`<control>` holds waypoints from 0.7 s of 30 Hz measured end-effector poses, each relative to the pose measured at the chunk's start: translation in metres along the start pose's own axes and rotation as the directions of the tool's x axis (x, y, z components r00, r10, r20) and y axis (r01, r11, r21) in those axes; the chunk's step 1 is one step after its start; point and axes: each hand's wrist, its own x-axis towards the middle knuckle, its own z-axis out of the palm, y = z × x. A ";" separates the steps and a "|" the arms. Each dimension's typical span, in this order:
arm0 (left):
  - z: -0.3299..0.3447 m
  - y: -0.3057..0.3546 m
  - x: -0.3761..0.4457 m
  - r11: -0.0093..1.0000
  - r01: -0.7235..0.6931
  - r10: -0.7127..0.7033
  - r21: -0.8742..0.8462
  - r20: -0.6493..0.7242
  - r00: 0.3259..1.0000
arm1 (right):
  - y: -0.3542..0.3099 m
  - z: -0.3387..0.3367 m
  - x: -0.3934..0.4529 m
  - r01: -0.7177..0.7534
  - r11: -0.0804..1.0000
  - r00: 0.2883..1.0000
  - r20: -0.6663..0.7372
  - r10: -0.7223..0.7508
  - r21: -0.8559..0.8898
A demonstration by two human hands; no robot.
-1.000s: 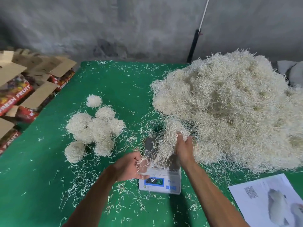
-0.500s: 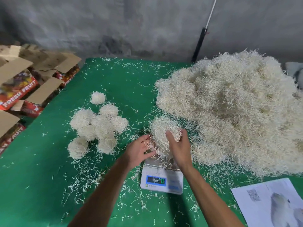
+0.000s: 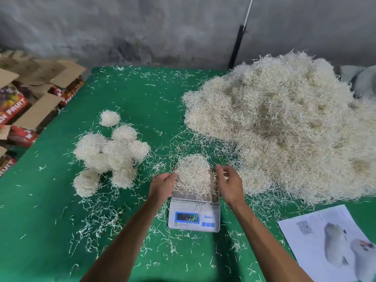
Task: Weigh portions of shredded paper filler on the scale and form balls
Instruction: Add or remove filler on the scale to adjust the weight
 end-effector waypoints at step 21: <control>-0.005 0.000 -0.010 0.994 0.004 0.009 -0.105 0.127 0.992 | 0.001 0.015 -0.004 -0.018 0.999 0.996 0.084 0.021 -0.028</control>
